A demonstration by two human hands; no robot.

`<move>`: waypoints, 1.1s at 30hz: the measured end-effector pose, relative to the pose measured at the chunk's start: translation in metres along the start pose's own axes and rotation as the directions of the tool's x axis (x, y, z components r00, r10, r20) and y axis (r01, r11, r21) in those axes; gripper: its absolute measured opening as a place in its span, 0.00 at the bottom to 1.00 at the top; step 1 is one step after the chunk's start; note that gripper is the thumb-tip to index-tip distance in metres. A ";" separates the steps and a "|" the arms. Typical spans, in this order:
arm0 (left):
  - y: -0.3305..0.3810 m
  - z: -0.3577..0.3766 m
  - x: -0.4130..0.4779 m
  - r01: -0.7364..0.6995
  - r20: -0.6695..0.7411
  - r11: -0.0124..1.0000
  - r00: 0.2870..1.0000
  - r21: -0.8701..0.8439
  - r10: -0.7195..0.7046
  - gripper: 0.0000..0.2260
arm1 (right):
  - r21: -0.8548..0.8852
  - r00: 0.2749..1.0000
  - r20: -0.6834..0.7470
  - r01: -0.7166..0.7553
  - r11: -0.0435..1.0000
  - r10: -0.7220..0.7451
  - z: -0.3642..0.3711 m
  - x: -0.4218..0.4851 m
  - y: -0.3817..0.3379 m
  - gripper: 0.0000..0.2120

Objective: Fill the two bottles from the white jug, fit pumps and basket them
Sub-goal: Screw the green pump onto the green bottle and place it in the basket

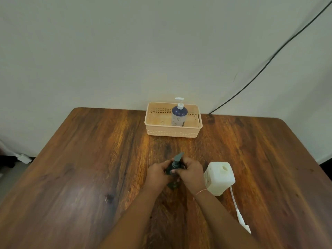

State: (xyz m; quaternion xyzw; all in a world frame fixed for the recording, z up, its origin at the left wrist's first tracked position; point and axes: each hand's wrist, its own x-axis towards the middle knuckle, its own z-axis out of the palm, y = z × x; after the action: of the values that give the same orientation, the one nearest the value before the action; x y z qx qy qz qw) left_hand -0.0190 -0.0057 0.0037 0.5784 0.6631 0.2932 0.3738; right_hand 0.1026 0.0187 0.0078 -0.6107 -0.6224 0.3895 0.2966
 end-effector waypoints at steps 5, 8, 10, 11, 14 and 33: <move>-0.002 0.003 0.002 0.027 -0.002 1.000 1.000 0.003 -0.027 0.21 | 0.003 0.999 0.031 -0.017 1.000 0.017 0.001 -0.003 0.001 0.22; -0.003 0.006 0.001 0.039 0.001 0.999 0.999 0.003 -0.039 0.23 | 0.023 0.999 0.045 0.025 0.999 -0.026 -0.003 -0.004 0.009 0.18; -0.003 0.007 -0.001 0.066 -0.004 0.998 0.998 -0.005 -0.066 0.26 | 0.061 1.000 0.009 0.019 0.998 -0.020 -0.007 -0.006 0.010 0.17; -0.004 0.007 -0.002 0.073 -0.016 0.997 0.997 0.001 -0.073 0.27 | 0.092 1.000 0.004 0.023 0.995 -0.023 -0.008 -0.005 0.011 0.17; -0.005 0.007 -0.002 0.056 -0.038 0.998 0.998 0.027 -0.055 0.26 | 0.135 0.998 0.018 0.063 0.989 -0.066 -0.007 -0.004 0.014 0.17; -0.010 0.004 0.001 0.003 0.002 0.998 1.000 0.058 -0.003 0.24 | 0.210 0.993 -0.084 0.097 0.973 -0.081 0.010 -0.008 0.018 0.20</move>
State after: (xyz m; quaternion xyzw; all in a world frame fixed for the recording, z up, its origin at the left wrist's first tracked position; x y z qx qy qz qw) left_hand -0.0211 -0.0063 -0.0064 0.5882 0.6718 0.2727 0.3583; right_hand 0.1045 0.0086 -0.0112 -0.5608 -0.5921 0.4173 0.4009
